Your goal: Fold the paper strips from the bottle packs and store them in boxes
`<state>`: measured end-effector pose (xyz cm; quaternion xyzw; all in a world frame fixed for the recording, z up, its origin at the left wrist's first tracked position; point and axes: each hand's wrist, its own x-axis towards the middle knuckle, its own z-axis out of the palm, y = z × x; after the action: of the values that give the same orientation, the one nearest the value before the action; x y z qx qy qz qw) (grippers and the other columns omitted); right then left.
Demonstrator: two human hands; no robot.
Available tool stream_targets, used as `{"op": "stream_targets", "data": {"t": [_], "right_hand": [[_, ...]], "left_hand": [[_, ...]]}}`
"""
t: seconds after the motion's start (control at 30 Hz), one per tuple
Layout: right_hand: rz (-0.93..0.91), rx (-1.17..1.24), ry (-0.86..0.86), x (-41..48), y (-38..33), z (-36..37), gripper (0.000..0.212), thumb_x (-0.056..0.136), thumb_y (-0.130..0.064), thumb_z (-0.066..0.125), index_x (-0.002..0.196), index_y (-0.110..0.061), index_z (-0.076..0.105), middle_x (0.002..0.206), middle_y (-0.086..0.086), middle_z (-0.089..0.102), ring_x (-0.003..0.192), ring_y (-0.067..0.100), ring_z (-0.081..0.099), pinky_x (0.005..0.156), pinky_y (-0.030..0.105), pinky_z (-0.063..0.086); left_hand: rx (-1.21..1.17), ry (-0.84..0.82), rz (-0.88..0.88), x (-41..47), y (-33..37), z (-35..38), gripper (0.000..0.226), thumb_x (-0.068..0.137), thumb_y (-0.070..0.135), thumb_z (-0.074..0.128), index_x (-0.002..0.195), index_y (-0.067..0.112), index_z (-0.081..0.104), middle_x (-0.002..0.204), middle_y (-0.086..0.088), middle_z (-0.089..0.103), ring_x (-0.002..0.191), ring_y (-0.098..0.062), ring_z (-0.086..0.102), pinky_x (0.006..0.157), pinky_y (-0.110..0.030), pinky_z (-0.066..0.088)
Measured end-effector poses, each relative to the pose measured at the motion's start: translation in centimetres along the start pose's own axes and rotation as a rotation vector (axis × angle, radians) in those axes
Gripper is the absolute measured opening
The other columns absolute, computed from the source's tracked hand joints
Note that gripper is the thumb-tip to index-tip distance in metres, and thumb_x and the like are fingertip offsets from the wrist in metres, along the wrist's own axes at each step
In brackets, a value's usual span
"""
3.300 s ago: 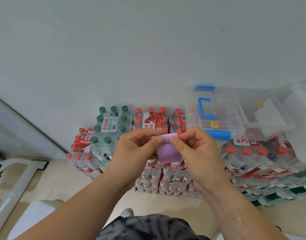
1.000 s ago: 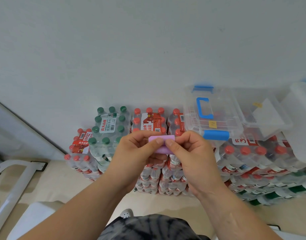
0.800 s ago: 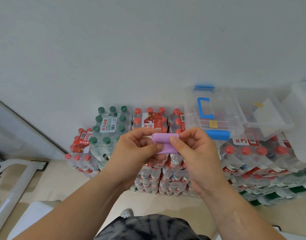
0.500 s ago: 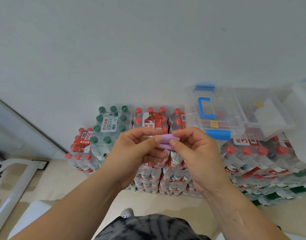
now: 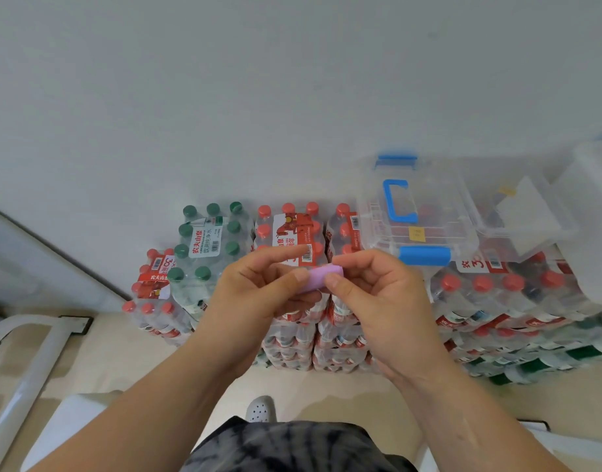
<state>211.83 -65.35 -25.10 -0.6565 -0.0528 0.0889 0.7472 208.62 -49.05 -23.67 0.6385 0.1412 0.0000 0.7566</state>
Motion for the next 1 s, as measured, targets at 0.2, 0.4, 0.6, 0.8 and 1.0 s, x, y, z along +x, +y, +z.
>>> {"op": "stream_targets", "data": {"t": [0.2, 0.4, 0.6, 0.8, 1.0], "right_hand": [[0.046, 0.107, 0.099, 0.9, 0.2, 0.9, 0.027, 0.076, -0.01, 0.08, 0.1, -0.017, 0.07, 0.089, 0.003, 0.079, 0.083, 0.014, 0.076, 0.071, 0.02, 0.057], [0.073, 0.034, 0.196, 3.1, 0.6, 1.7, 0.014, 0.082, -0.007, 0.077, 0.091, -0.017, 0.074, 0.082, -0.002, 0.079, 0.077, 0.008, 0.074, 0.069, 0.017, 0.056], [0.077, -0.061, 0.363, 5.6, 0.6, 2.8, 0.035, 0.07, -0.016, 0.085, 0.102, -0.02, 0.072, 0.085, 0.002, 0.079, 0.081, 0.016, 0.076, 0.072, 0.023, 0.059], [0.115, -0.116, 0.459, 7.4, 0.2, 3.0, 0.015, 0.081, -0.015, 0.079, 0.096, -0.017, 0.079, 0.087, 0.003, 0.08, 0.085, 0.015, 0.075, 0.076, 0.024, 0.059], [0.083, -0.234, 0.608, 7.1, 0.5, 1.0, 0.006, 0.086, -0.013, 0.076, 0.083, -0.017, 0.079, 0.081, 0.002, 0.078, 0.083, 0.015, 0.073, 0.074, 0.031, 0.055]], "left_hand": [[-0.037, 0.0, 0.005, 1.9, 0.0, -0.3, 0.019, 0.066, 0.01, 0.076, 0.084, 0.007, 0.078, 0.089, -0.024, 0.075, 0.079, -0.036, 0.074, 0.076, -0.037, 0.061], [-0.118, -0.102, -0.037, 5.2, -0.9, -1.0, 0.027, 0.07, 0.002, 0.075, 0.098, 0.0, 0.074, 0.095, -0.024, 0.075, 0.087, -0.035, 0.074, 0.08, -0.039, 0.061], [0.123, -0.408, -0.051, 10.0, 0.4, -1.9, 0.021, 0.091, 0.002, 0.065, 0.108, 0.008, 0.075, 0.096, -0.01, 0.078, 0.092, -0.026, 0.075, 0.082, -0.03, 0.059], [0.036, -0.539, -0.047, 13.8, 0.3, -0.9, 0.02, 0.094, 0.002, 0.062, 0.108, 0.006, 0.074, 0.103, -0.01, 0.077, 0.099, -0.029, 0.074, 0.085, -0.031, 0.059], [0.182, -0.638, -0.087, 16.5, -0.8, 1.6, 0.017, 0.09, 0.012, 0.071, 0.106, 0.014, 0.075, 0.092, -0.008, 0.078, 0.09, -0.032, 0.074, 0.087, -0.048, 0.059]]}}
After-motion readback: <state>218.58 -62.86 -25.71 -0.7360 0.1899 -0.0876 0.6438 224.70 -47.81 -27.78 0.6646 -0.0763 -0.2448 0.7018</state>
